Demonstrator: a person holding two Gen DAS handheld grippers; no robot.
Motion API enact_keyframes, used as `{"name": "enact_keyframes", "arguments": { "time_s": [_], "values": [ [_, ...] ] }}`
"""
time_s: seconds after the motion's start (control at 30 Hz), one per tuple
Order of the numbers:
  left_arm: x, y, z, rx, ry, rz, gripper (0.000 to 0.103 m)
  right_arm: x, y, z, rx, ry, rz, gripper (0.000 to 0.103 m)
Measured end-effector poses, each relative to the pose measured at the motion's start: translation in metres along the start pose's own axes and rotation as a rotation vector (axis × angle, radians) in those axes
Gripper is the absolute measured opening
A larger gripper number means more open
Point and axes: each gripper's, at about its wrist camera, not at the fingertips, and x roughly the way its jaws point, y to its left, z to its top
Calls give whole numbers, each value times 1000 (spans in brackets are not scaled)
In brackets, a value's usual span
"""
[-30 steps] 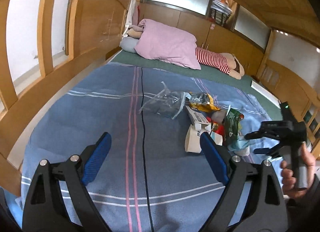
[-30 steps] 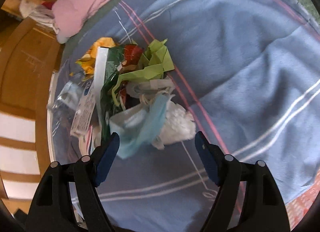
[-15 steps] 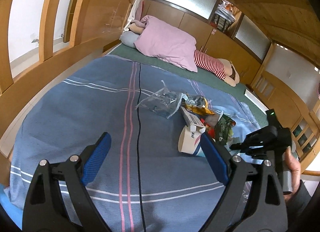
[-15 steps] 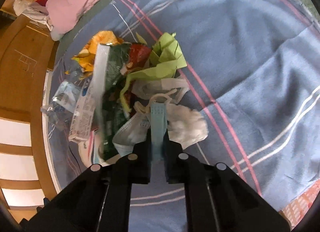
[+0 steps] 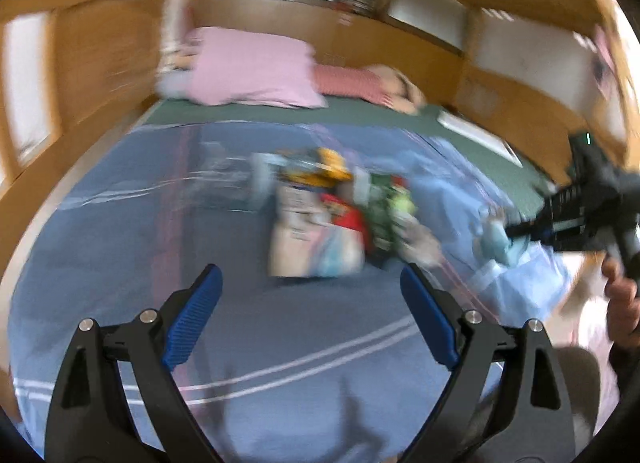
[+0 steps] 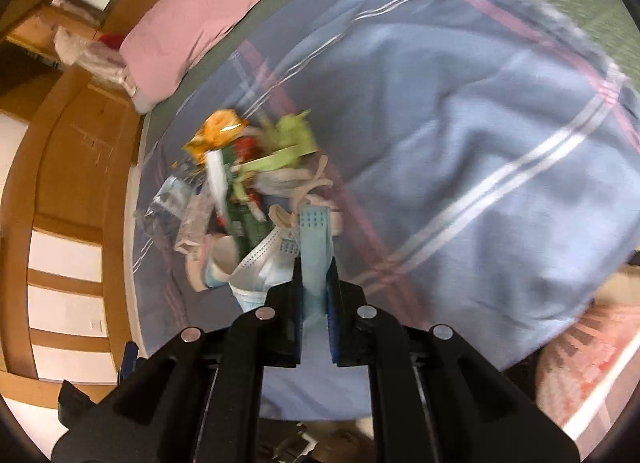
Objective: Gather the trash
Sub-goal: 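Grasp the blue face mask with the right tool while the left tool grasps a white plastic bag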
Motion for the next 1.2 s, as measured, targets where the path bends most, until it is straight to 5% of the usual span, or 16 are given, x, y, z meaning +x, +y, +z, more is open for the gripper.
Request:
{"name": "enact_keyframes", "arguments": {
  "time_s": [0.23, 0.37, 0.53, 0.57, 0.63, 0.67, 0.73, 0.8, 1.2],
  "values": [
    [79, -103, 2, 83, 106, -151, 90, -34, -65, -7, 79, -52, 8, 11],
    [128, -133, 5, 86, 138, -136, 90, -51, -95, -6, 107, -81, 16, 11],
    [181, -129, 13, -38, 201, -92, 89, -60, -124, -5, 143, -93, 39, 11],
    [191, -128, 14, -53, 223, -77, 86, -60, -128, -4, 150, -93, 44, 11],
    [209, -130, 12, -41, 285, -40, 54, -61, -134, -3, 158, -95, 48, 11],
    [213, -132, 11, -28, 295, -22, 48, -61, -137, -3, 162, -96, 50, 11],
    [212, -135, 10, -2, 285, -3, 28, -61, -142, -3, 170, -96, 55, 11],
    [209, -129, 14, -32, 278, -13, 24, -63, -146, -3, 175, -98, 60, 11],
    [102, -160, 44, 49, 112, 30, 23, -107, -130, -34, 111, -213, 35, 11]
  ]
}}
